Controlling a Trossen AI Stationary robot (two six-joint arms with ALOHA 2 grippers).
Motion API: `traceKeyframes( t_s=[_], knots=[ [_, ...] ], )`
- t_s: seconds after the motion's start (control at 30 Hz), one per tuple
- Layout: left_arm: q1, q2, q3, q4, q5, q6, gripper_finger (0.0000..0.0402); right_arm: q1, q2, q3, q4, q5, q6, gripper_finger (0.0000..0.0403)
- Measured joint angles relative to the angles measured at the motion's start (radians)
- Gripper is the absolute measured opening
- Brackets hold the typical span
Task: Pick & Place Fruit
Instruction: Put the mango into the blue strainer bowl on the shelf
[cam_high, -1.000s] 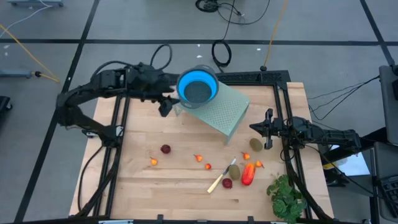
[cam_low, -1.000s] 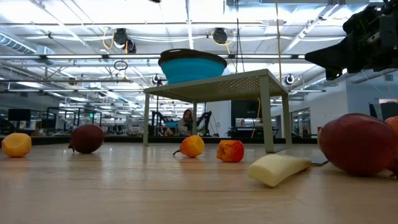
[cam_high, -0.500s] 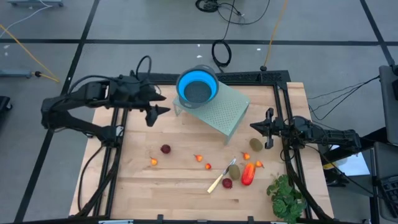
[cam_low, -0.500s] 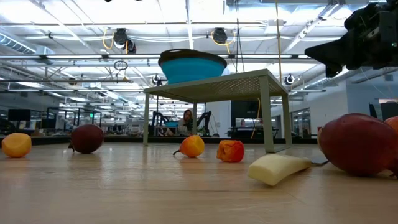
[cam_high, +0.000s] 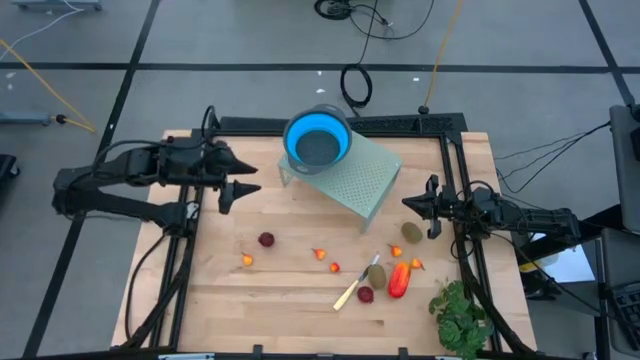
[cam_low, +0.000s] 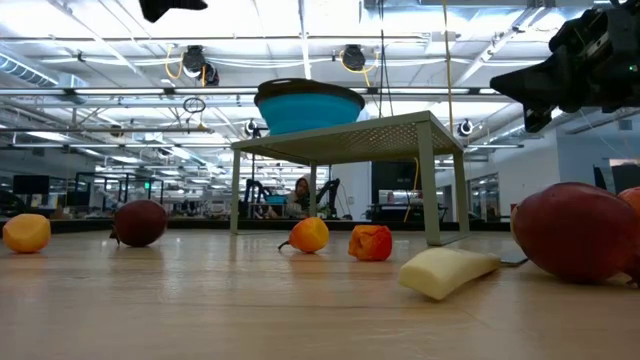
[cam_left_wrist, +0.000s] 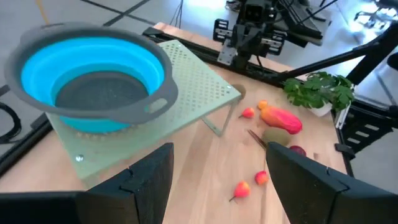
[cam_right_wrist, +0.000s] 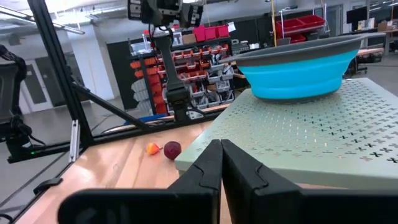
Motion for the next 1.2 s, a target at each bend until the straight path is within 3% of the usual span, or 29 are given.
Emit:
traceKeyframes(
  t_s=[0.37, 0.87, 1.2],
  knots=[
    [0.0, -0.192, -0.227, 0.094, 0.044, -0.017, 0.0257, 0.0, 0.0, 0.0, 0.001, 0.0, 0.122, 0.0],
    [0.0, -0.397, -0.421, 0.099, 0.054, -0.026, 0.0257, 0.0, 0.0, 0.0, 0.001, 0.0, 0.109, 0.0],
    [-0.001, -0.533, -0.564, 0.21, 0.112, -0.045, 0.0257, 0.0, 0.0, 0.0, 0.0, 0.0, 0.108, 0.0]
  ],
)
